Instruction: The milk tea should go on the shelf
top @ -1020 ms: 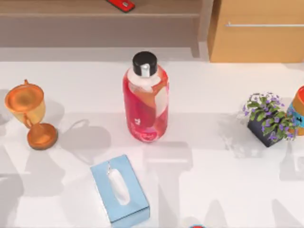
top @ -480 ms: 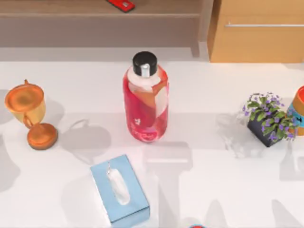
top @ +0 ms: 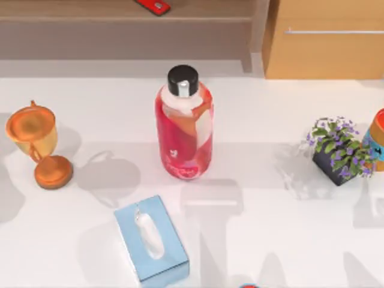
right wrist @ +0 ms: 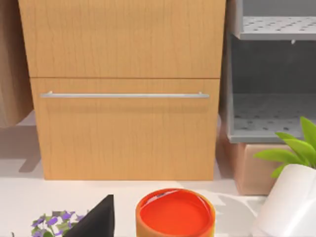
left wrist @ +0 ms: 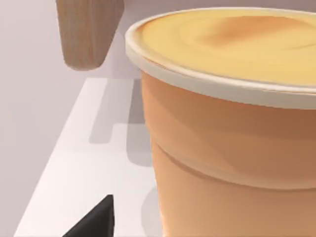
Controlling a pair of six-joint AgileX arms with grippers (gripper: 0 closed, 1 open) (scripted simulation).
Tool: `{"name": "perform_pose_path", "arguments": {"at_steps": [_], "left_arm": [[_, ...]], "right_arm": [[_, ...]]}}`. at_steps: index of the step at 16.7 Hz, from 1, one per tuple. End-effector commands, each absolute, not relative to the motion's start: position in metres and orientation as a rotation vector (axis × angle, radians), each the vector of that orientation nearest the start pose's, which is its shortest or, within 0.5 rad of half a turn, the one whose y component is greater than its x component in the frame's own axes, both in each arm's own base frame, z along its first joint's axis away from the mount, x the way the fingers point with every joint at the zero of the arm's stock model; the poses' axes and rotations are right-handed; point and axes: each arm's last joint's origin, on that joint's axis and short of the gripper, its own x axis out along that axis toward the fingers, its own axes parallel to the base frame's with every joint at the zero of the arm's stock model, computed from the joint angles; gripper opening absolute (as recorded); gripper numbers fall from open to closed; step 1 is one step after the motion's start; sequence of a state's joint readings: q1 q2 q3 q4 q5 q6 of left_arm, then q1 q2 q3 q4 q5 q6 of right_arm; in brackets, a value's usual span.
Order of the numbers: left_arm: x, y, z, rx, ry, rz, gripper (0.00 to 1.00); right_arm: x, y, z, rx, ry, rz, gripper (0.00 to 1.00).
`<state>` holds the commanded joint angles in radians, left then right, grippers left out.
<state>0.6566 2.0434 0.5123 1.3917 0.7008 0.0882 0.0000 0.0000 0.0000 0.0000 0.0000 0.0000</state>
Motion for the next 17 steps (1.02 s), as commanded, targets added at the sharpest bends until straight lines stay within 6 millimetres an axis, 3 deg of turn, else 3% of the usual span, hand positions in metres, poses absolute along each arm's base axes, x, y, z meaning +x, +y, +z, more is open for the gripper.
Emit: {"name": "perform_pose_path", "arguments": {"at_steps": [5, 10, 17], "left_arm": [[0.3, 0.17, 0.074, -0.01, 0.099, -0.027, 1.0], [0.306, 0.168, 0.074, -0.01, 0.099, -0.027, 1.0], [0.306, 0.168, 0.074, -0.01, 0.099, -0.027, 0.47]], "right_arm": [[0.106, -0.001, 0.16, 0.0, 0.0, 0.0, 1.0], [0.106, -0.001, 0.16, 0.0, 0.0, 0.0, 1.0], [0.106, -0.001, 0.16, 0.0, 0.0, 0.0, 1.0]]}}
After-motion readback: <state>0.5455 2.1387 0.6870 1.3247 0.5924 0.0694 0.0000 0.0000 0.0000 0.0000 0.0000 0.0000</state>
